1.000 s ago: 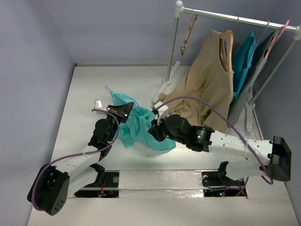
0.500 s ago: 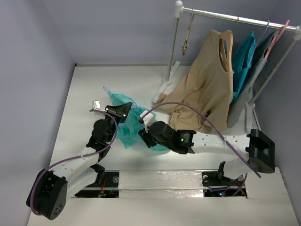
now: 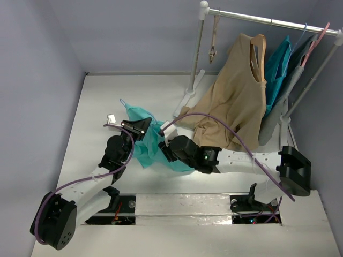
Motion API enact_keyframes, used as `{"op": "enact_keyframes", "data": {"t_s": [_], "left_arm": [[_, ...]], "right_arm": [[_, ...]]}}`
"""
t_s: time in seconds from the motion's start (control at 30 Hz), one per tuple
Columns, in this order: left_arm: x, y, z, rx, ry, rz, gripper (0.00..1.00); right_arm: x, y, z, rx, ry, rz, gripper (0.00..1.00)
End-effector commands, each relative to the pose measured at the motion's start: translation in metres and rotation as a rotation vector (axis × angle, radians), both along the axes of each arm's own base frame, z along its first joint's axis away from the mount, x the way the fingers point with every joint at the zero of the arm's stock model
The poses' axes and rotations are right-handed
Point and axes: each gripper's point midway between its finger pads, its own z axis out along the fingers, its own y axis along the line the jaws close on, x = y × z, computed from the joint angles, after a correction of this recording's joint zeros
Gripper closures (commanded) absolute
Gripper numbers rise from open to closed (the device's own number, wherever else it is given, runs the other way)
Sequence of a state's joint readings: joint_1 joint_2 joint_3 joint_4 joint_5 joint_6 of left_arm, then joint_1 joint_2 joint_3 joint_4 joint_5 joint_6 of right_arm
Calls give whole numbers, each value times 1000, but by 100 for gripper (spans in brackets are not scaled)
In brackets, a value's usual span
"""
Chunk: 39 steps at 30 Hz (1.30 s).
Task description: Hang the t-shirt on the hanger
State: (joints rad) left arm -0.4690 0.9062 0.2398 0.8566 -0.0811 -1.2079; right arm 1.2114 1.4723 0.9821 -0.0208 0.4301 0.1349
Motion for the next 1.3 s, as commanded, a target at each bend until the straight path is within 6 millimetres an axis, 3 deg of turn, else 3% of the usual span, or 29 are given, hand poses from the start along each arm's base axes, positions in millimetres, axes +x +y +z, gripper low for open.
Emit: {"op": "enact_keyframes", "data": {"t_s": [0.0,0.23,0.47,0.57,0.6,0.67,0.73,0.77,0.87,0.9,0.97,1.0,1.07,1.1,1.27], "left_arm": [[-2,-3,38,-53,-106,-26,100],[-6,-7,41,-74,-113,-56,100],[-9,-9,44,-94,-121,-76,100],[-10,-9,43,-97,-120,-76,100],[-10,-9,42,-94,-120,-76,100],[-9,-9,43,-62,-131,-71,99],[-5,-10,44,-15,-123,-66,82],[-5,-10,46,1,-131,-64,62],[-4,-6,52,48,-152,-40,35],[-2,-5,47,91,-137,-29,32],[-1,0,58,118,-157,1,27],[1,2,54,150,-138,10,26],[5,12,65,201,-159,62,24],[6,15,61,229,-141,73,24],[20,30,79,324,-186,145,28]], "right_arm": [[19,12,28,102,-53,-33,52],[34,19,30,144,-55,-28,53],[33,32,32,220,-36,8,58],[32,29,34,250,-34,-2,80],[31,28,34,257,-32,-2,95],[31,21,35,264,-23,-19,100],[28,14,34,258,-15,-23,100],[31,6,37,268,-1,-32,100],[23,-6,31,261,47,-16,100],[28,-16,39,283,46,-29,100],[21,-25,34,283,75,-19,100],[22,-32,44,307,63,-26,100],[19,-40,48,307,66,-20,100],[17,-41,49,305,66,-12,100],[5,-50,58,300,76,24,100]]}}
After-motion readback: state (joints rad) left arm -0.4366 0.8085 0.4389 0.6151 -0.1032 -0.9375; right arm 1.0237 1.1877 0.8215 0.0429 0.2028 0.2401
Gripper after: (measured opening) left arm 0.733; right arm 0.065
